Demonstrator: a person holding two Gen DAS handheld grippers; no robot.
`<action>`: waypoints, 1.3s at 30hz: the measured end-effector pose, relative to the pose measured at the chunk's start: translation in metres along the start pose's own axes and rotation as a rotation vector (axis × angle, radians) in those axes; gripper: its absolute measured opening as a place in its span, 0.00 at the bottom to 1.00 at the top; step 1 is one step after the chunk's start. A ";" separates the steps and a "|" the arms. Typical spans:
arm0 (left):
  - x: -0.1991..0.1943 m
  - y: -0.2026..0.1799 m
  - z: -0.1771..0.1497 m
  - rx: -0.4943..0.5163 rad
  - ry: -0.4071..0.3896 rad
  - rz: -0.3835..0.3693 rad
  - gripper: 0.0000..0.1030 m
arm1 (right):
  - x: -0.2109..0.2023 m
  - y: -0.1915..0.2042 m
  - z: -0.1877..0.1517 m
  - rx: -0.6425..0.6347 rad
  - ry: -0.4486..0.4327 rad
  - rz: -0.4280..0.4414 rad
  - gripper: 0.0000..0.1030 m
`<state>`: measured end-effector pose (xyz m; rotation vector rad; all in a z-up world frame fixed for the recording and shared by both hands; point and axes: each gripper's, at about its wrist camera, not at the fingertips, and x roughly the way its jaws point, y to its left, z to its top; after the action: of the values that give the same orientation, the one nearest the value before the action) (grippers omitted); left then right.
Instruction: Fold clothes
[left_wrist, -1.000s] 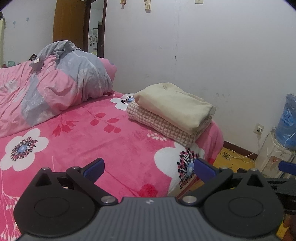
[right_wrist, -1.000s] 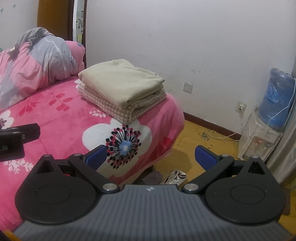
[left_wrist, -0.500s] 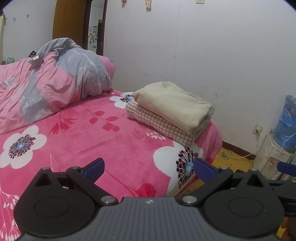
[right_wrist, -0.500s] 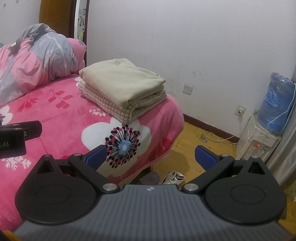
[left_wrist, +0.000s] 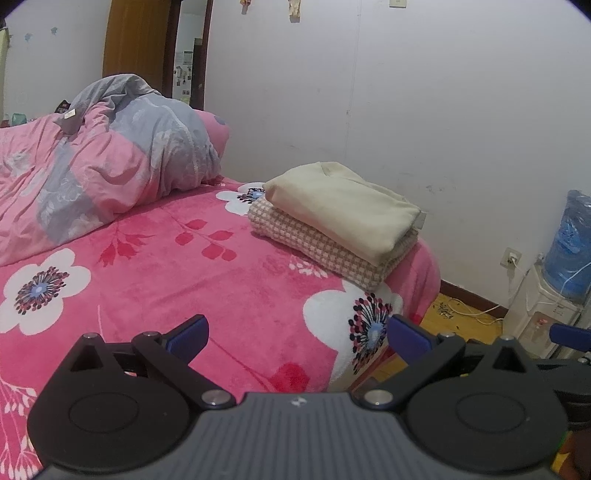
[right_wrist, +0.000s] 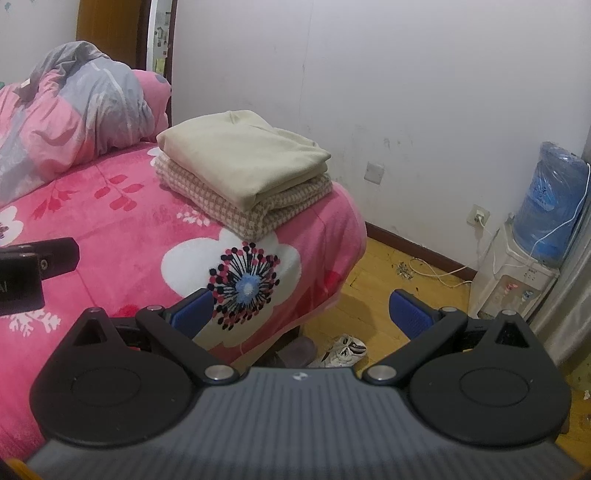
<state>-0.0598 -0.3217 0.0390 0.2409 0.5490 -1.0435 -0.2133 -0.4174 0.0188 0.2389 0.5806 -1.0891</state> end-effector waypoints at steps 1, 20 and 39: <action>0.000 -0.001 0.000 0.001 0.001 -0.001 1.00 | 0.000 0.000 0.000 0.000 0.000 -0.001 0.99; 0.006 -0.005 -0.004 0.016 0.019 -0.009 1.00 | 0.009 -0.005 -0.003 0.017 0.030 -0.014 0.99; 0.007 -0.004 -0.004 0.015 0.025 -0.004 1.00 | 0.011 -0.002 -0.003 0.007 0.034 -0.011 0.99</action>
<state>-0.0613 -0.3275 0.0321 0.2665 0.5650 -1.0495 -0.2121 -0.4252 0.0108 0.2610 0.6089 -1.0992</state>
